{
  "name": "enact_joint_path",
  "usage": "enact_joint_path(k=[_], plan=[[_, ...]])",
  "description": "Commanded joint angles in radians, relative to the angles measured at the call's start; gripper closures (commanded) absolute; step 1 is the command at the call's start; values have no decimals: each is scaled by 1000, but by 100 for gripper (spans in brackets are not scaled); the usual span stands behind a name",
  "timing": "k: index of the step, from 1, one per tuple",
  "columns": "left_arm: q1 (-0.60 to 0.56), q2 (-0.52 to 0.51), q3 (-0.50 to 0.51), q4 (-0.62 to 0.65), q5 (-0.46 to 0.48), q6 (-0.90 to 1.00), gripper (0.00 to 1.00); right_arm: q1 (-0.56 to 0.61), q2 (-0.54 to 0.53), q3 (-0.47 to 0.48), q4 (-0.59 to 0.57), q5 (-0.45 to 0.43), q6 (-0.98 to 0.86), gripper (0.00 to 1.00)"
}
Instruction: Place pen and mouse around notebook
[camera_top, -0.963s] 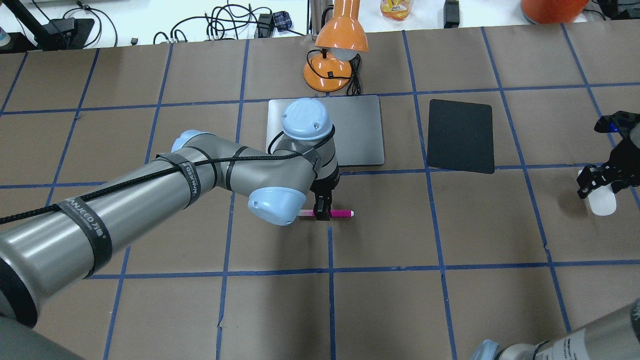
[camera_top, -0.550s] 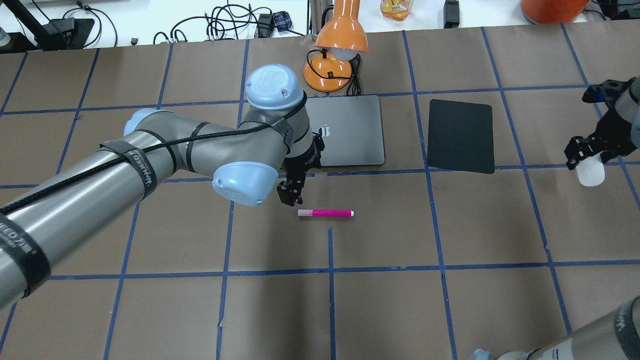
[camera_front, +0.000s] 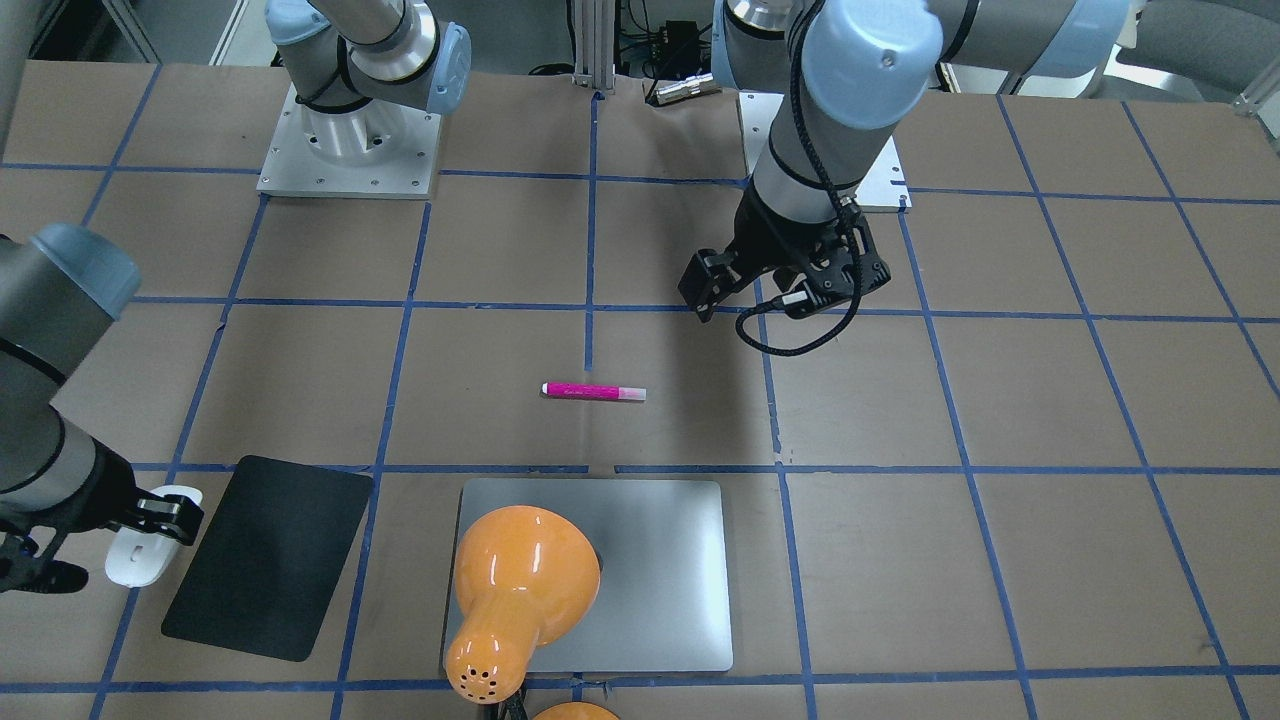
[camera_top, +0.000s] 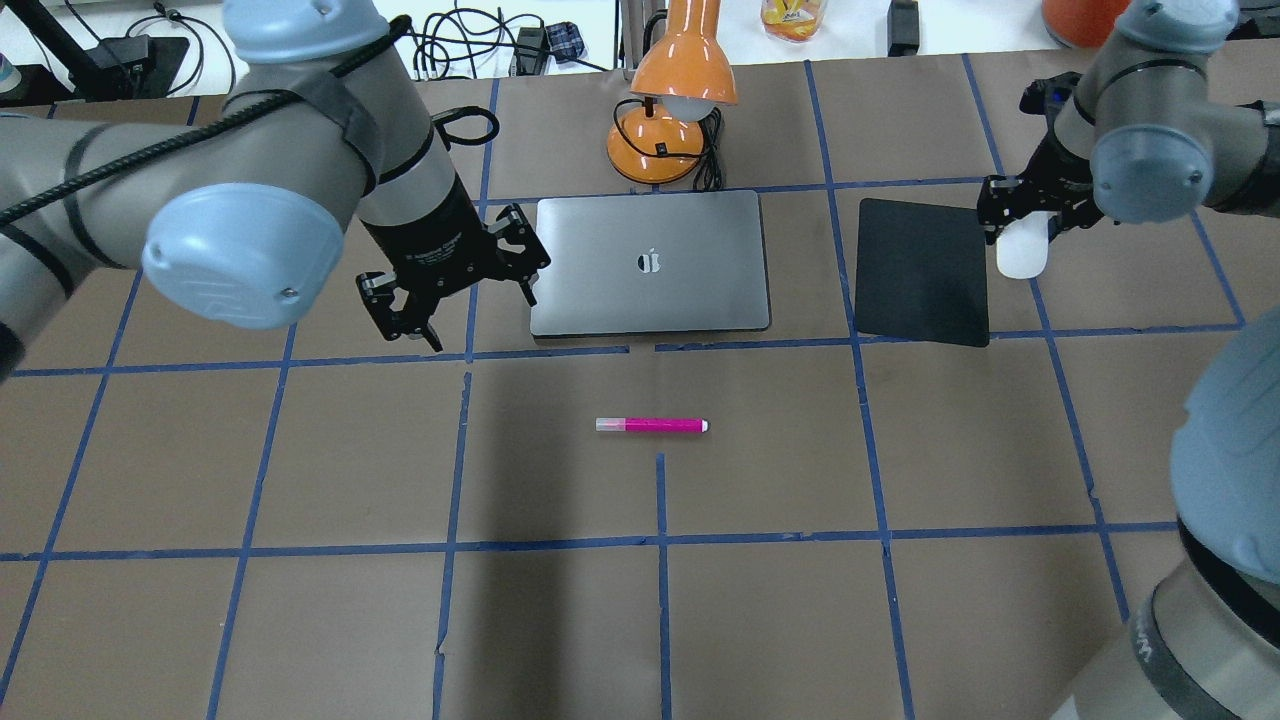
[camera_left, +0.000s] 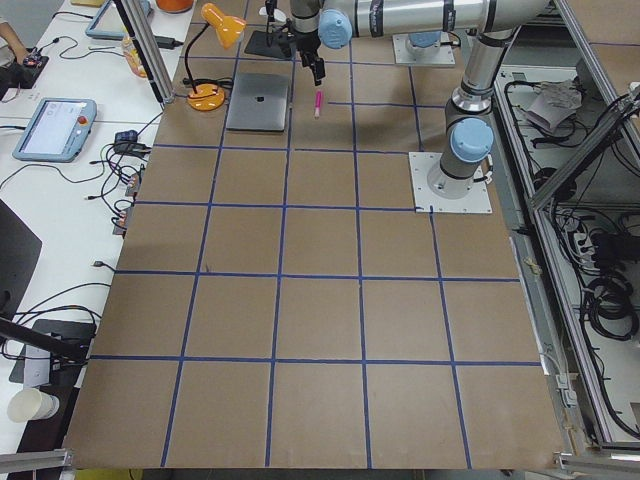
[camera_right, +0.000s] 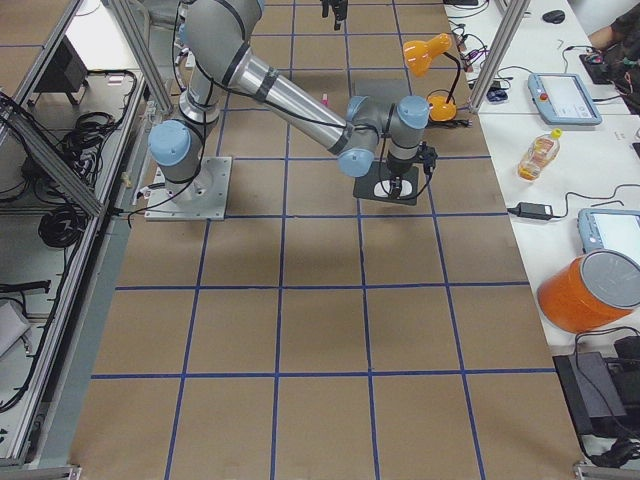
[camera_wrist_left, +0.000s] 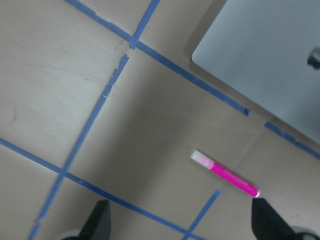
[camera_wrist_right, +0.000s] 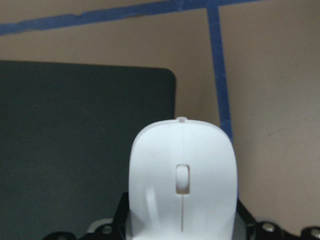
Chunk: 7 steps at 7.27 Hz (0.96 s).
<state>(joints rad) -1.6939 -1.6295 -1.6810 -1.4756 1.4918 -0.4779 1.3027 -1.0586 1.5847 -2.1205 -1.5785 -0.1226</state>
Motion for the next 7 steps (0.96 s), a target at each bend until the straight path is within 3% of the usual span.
enact_joint_path(k=[1, 7], plan=[[43, 37, 79, -66, 52, 261, 0, 61, 60, -61, -3, 61, 169, 53], [42, 37, 80, -14, 53, 331, 0, 67, 103, -51, 10, 81, 179, 46]])
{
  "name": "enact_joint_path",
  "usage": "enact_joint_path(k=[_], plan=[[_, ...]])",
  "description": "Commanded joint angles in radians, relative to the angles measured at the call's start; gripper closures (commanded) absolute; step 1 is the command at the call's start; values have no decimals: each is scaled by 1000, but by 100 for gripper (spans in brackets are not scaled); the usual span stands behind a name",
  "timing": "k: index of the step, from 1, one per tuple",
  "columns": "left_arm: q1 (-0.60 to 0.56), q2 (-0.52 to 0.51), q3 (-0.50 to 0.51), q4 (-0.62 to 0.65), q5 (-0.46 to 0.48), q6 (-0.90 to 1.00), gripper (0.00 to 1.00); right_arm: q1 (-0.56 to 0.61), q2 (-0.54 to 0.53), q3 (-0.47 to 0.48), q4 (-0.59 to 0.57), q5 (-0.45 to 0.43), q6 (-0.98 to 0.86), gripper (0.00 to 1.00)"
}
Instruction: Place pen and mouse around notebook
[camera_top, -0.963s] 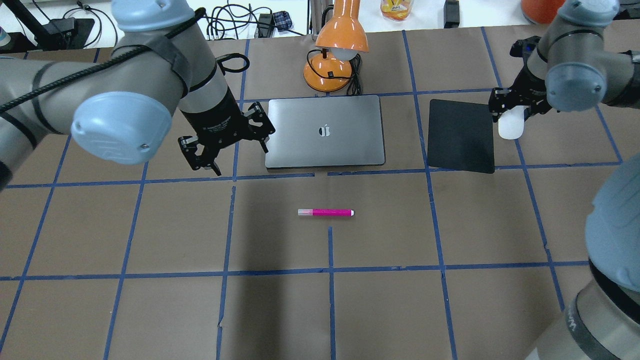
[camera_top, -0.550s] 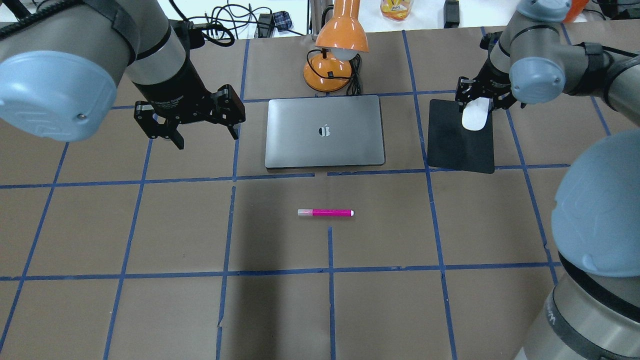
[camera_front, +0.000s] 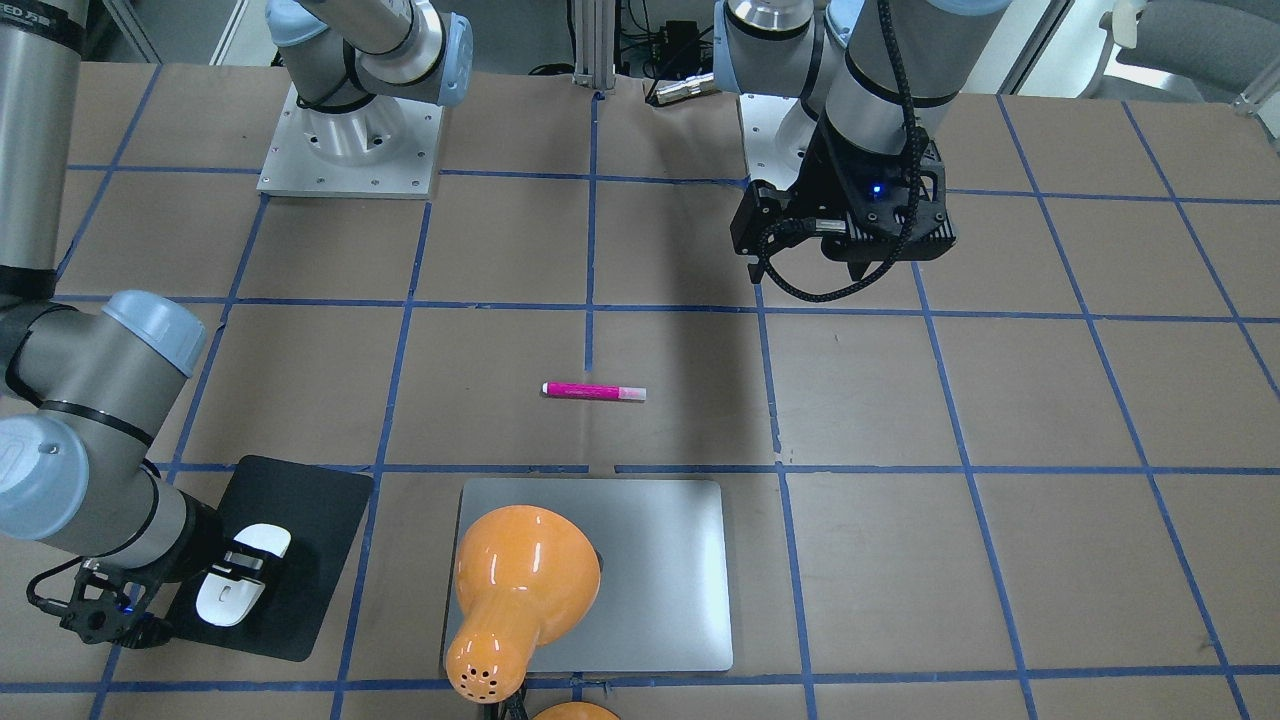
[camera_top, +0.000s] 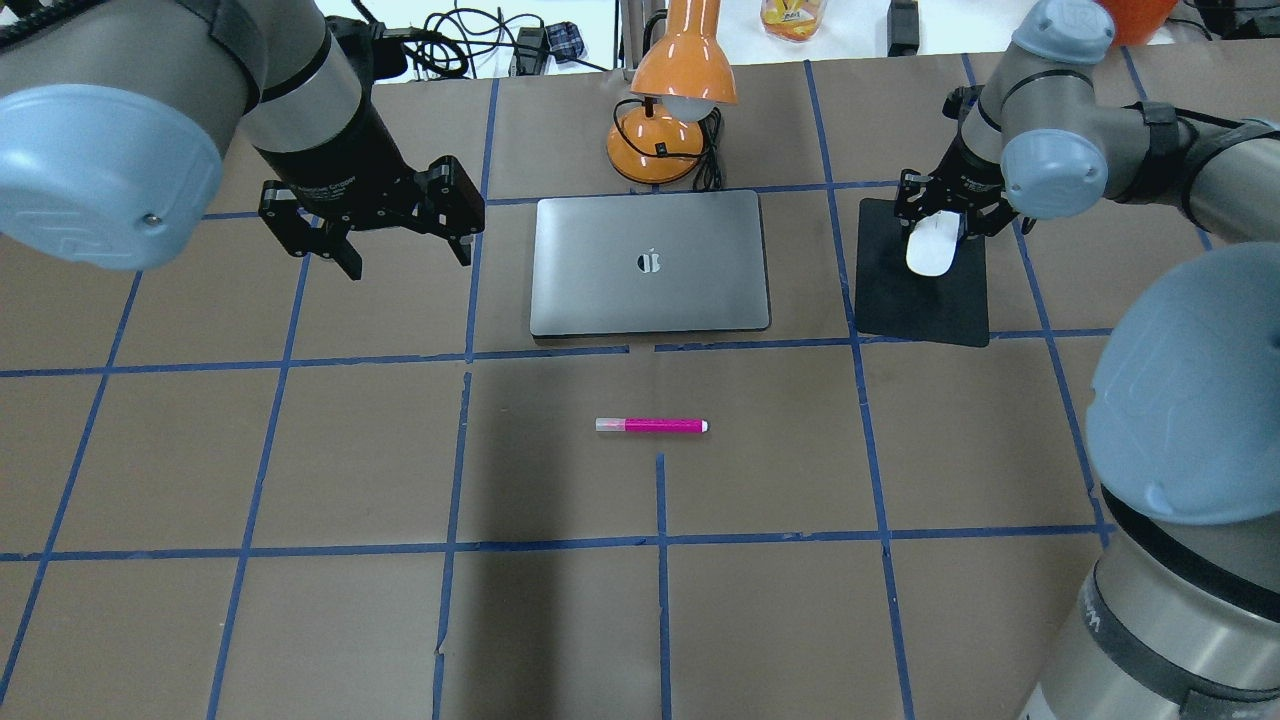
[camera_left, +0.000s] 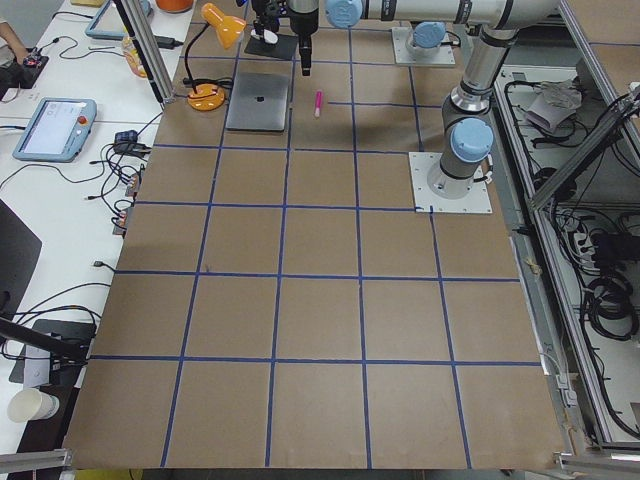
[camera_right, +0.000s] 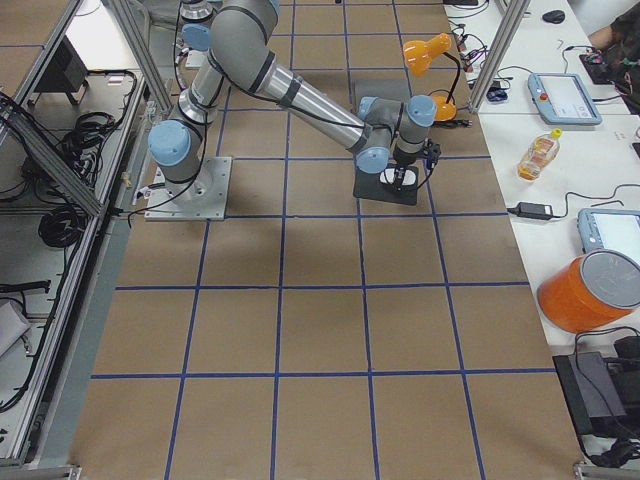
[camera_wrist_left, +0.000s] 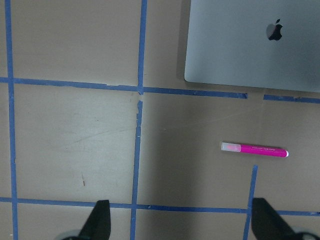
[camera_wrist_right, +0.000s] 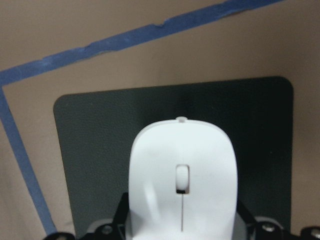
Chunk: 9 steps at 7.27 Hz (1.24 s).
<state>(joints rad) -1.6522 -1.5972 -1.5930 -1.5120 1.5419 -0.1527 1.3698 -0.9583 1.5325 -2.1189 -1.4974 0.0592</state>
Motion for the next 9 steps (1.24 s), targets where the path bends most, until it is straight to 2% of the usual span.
enact_joint_path(k=[1, 4, 5, 7, 8, 9], plan=[[2, 3, -1, 21, 3, 5, 0, 2, 1, 3, 11, 2, -9, 41], [3, 0, 4, 19, -3, 5, 0, 9, 3, 8, 13, 2, -61, 22], [3, 0, 4, 19, -6, 5, 0, 9, 1, 11, 14, 2, -59, 1], [3, -1, 4, 18, -5, 2, 0, 8, -16, -3, 20, -3, -59, 0], [3, -1, 4, 18, -5, 2, 0, 9, -77, 7, 36, -10, -59, 0], [3, -1, 4, 18, -5, 2, 0, 20, -176, 9, 142, -14, -58, 0]])
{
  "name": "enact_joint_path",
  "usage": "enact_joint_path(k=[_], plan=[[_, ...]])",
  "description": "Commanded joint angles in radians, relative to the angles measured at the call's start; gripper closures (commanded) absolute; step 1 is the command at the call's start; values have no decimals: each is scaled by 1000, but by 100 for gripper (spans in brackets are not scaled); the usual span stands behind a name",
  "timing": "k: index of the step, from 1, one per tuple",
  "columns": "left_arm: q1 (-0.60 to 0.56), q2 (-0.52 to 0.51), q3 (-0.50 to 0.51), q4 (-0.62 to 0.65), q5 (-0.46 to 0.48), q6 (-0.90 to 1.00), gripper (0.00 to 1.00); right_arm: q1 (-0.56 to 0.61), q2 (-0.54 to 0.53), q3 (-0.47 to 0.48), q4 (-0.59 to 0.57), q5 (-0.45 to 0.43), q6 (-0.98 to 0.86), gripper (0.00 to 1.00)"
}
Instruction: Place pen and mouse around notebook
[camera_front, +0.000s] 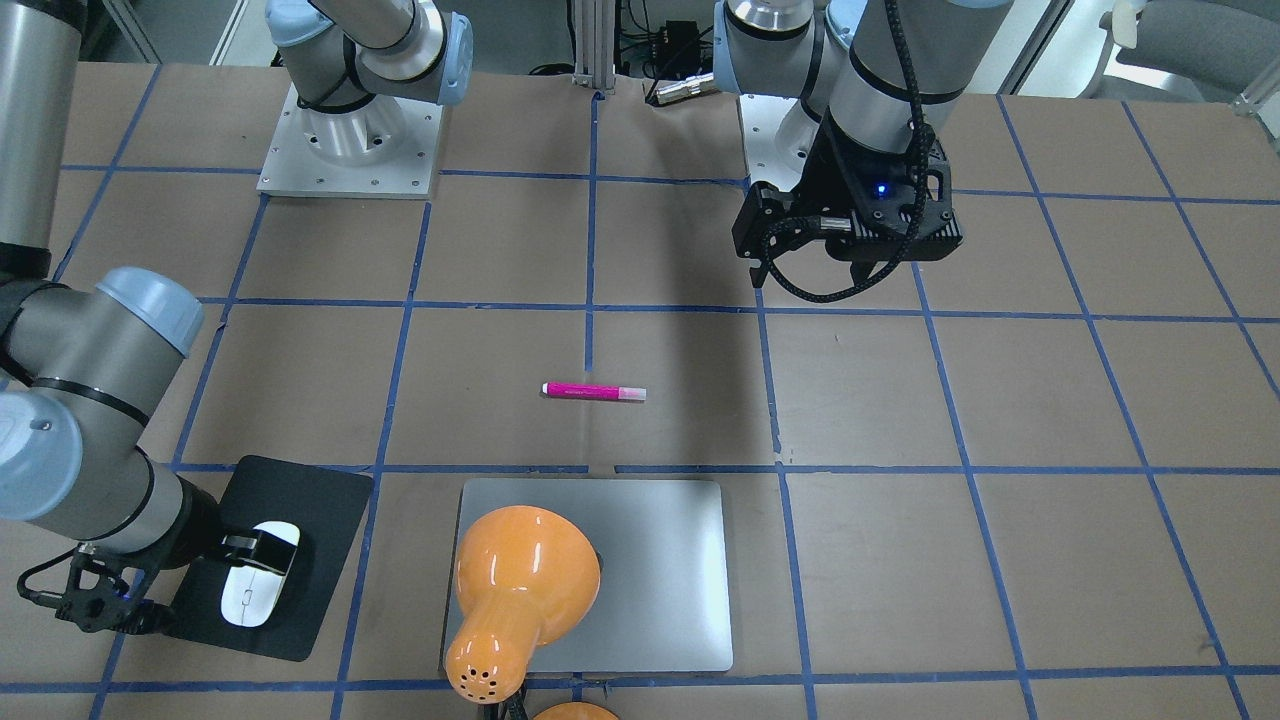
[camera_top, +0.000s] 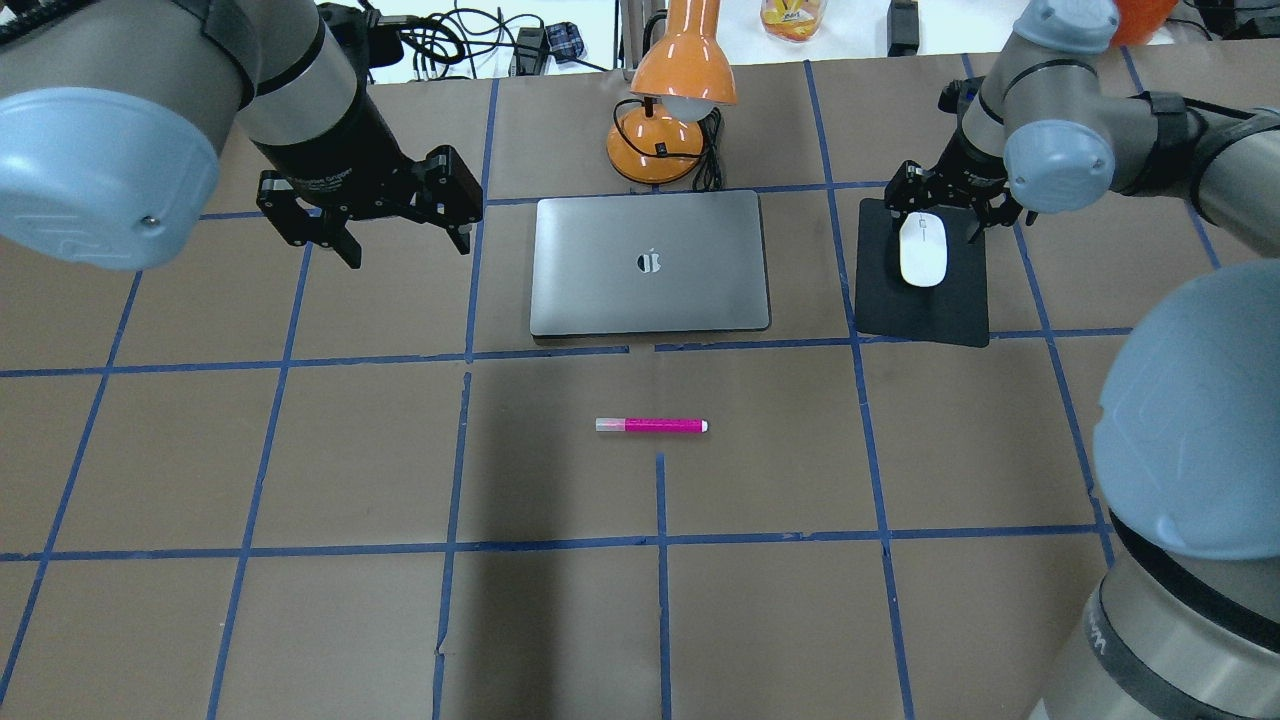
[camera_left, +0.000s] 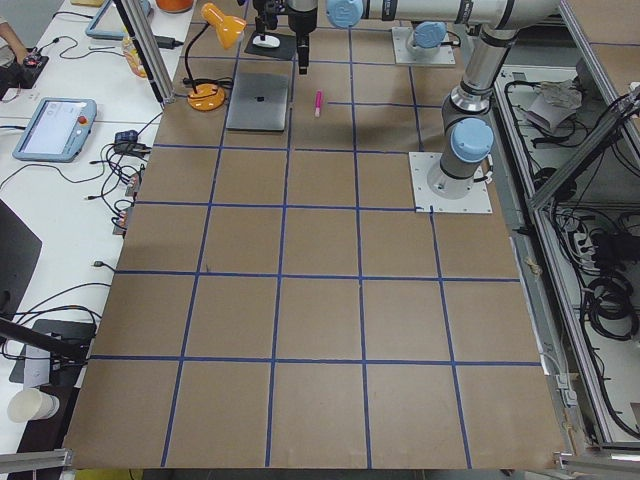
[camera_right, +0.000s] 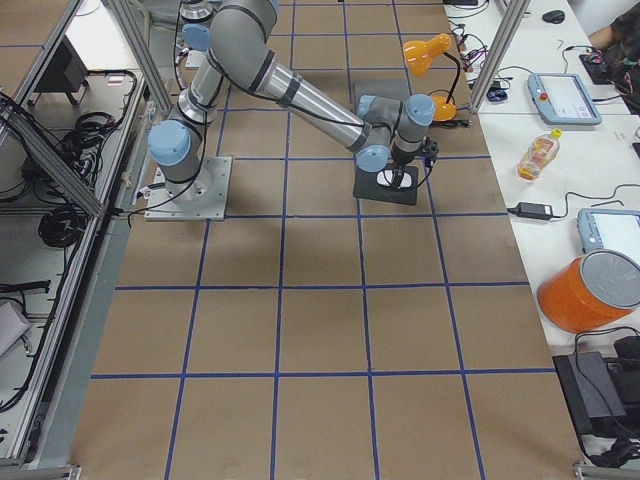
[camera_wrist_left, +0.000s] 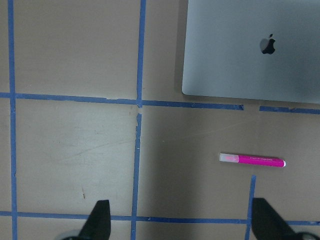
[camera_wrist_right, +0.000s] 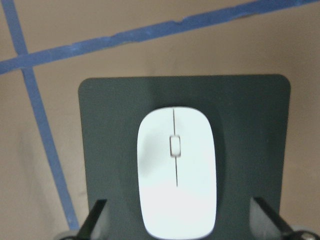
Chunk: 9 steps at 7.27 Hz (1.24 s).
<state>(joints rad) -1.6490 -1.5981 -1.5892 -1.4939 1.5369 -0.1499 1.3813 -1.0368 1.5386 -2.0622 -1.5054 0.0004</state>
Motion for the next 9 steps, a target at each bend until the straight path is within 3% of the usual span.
enact_joint_path(k=[1, 4, 8, 9], plan=[[0, 0, 0, 0, 0, 0, 0, 15, -202, 5, 226, -12, 16, 0], [0, 1, -3, 0, 3, 0, 0, 88, -426, 9, 427, -47, 42, 0], [0, 1, -6, 1, 8, 1, 0, 130, -581, 144, 435, -78, 118, 0], [2, 1, -5, 0, 11, 4, 0, 130, -592, 141, 438, -90, 115, 0]])
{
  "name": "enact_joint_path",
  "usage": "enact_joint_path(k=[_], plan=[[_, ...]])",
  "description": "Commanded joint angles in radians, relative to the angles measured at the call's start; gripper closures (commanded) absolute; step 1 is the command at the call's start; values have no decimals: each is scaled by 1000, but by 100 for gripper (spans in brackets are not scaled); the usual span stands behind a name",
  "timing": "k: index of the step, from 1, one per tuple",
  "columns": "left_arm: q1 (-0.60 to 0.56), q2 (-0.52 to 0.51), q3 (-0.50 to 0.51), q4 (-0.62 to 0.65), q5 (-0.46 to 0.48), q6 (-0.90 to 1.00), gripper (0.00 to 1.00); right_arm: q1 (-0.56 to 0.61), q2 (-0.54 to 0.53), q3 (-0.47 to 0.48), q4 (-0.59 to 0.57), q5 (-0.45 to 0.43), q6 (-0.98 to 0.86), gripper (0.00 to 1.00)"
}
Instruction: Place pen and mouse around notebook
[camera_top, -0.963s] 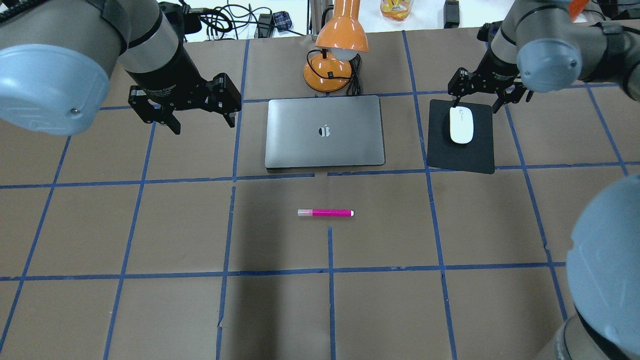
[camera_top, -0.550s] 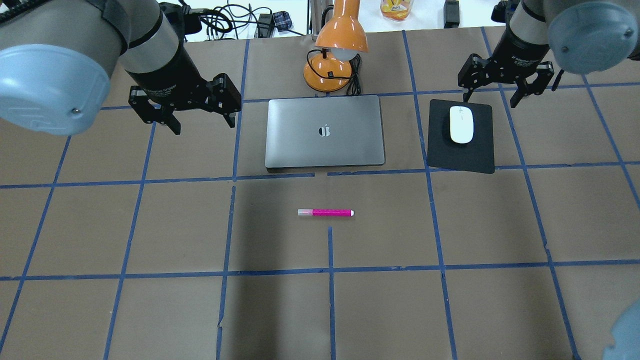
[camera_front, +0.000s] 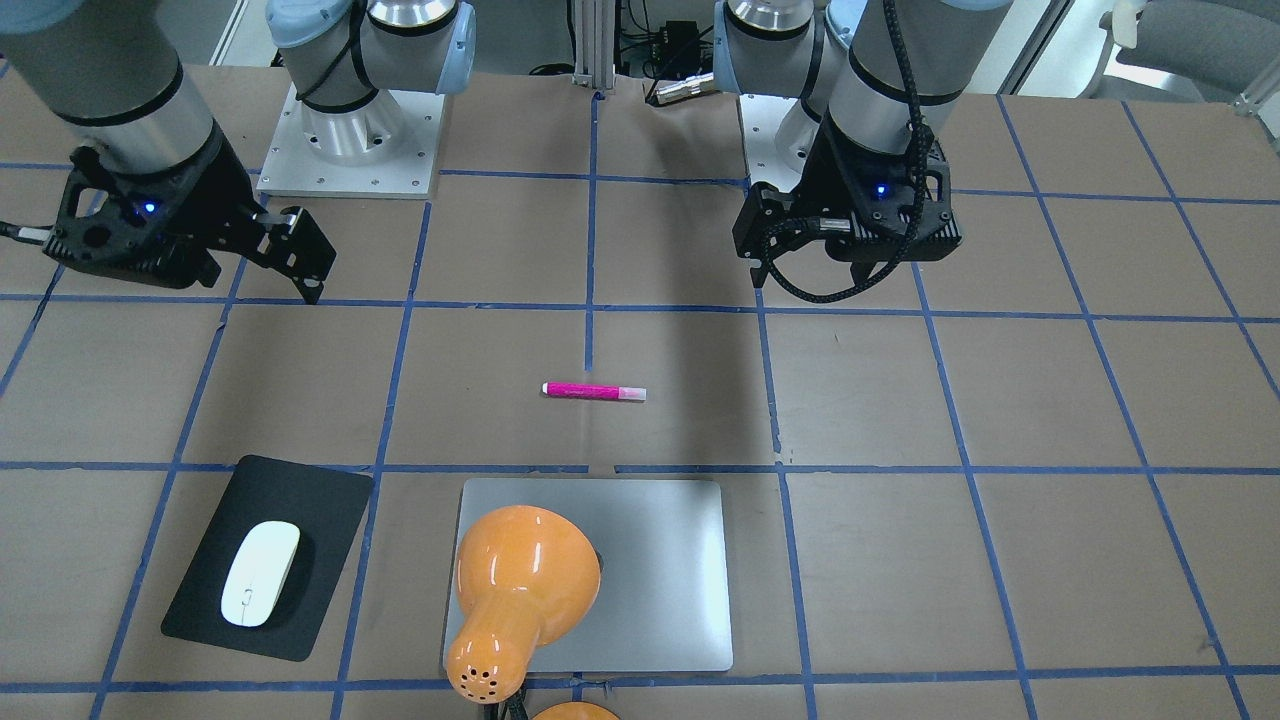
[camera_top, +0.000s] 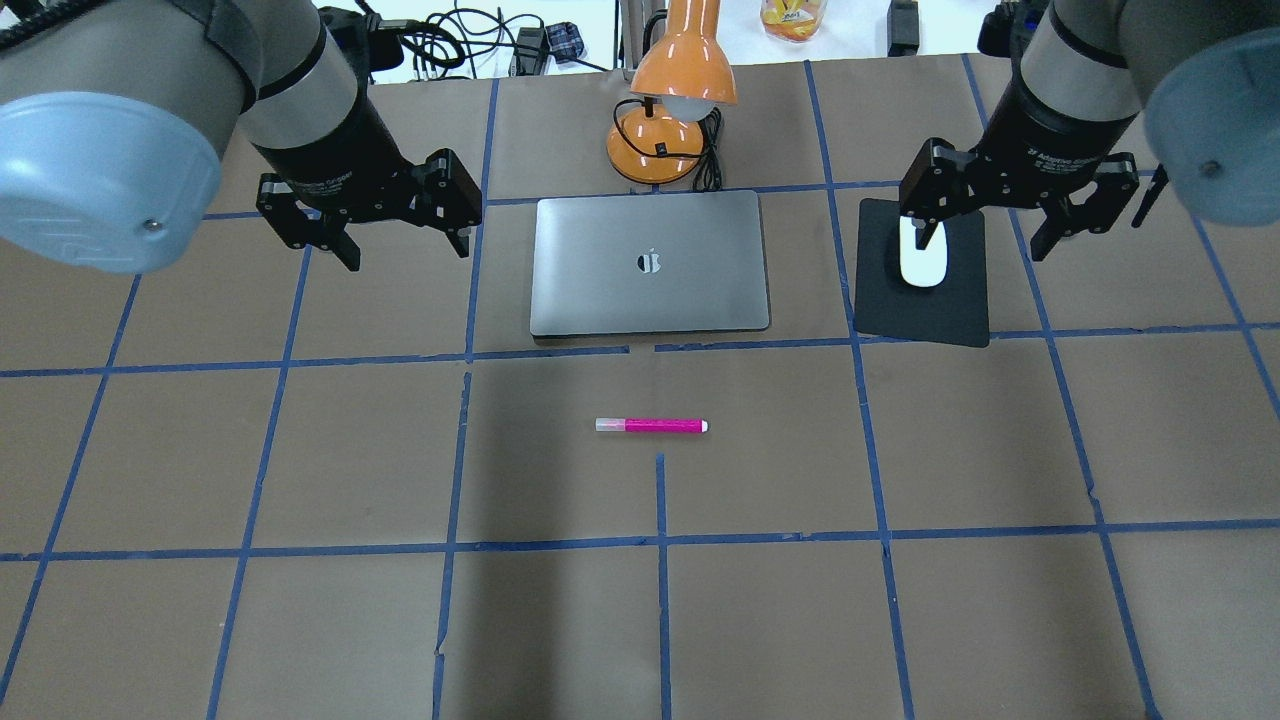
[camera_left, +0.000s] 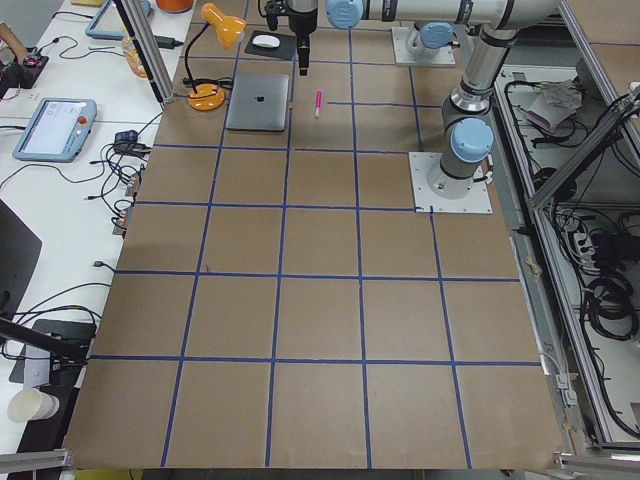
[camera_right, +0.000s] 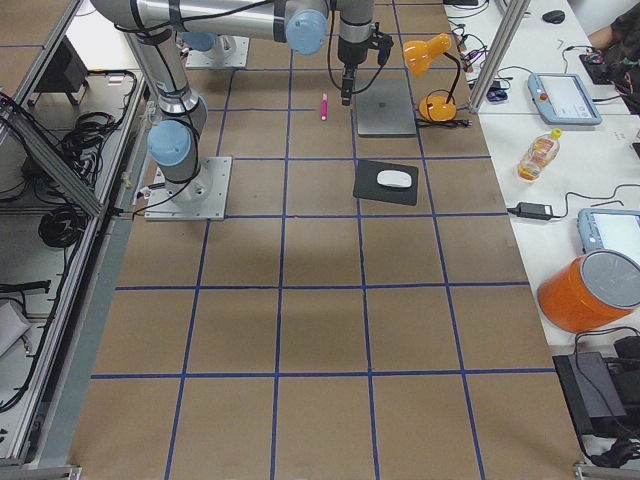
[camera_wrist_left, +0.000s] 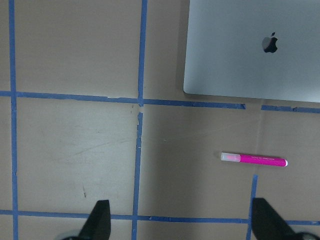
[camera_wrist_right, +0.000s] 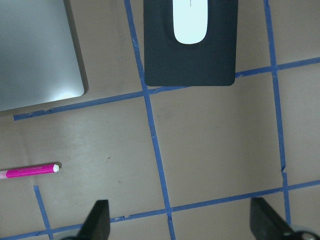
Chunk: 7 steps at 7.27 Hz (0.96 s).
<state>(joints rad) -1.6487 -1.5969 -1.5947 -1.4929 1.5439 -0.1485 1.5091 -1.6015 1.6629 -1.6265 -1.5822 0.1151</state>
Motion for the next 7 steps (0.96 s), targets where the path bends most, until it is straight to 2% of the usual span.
enact_joint_path(k=[1, 4, 6, 7], plan=[[9, -2, 2, -3, 2, 35, 0, 2, -38, 15, 8, -16, 0, 0], [17, 3, -1, -10, 4, 58, 0, 5, -60, 9, 49, -4, 0, 0], [17, 5, -4, -10, 4, 58, 0, 11, -48, -34, 125, -15, 0, 0], [17, 5, -2, -7, 4, 58, 0, 11, -48, -35, 119, -3, 0, 0]])
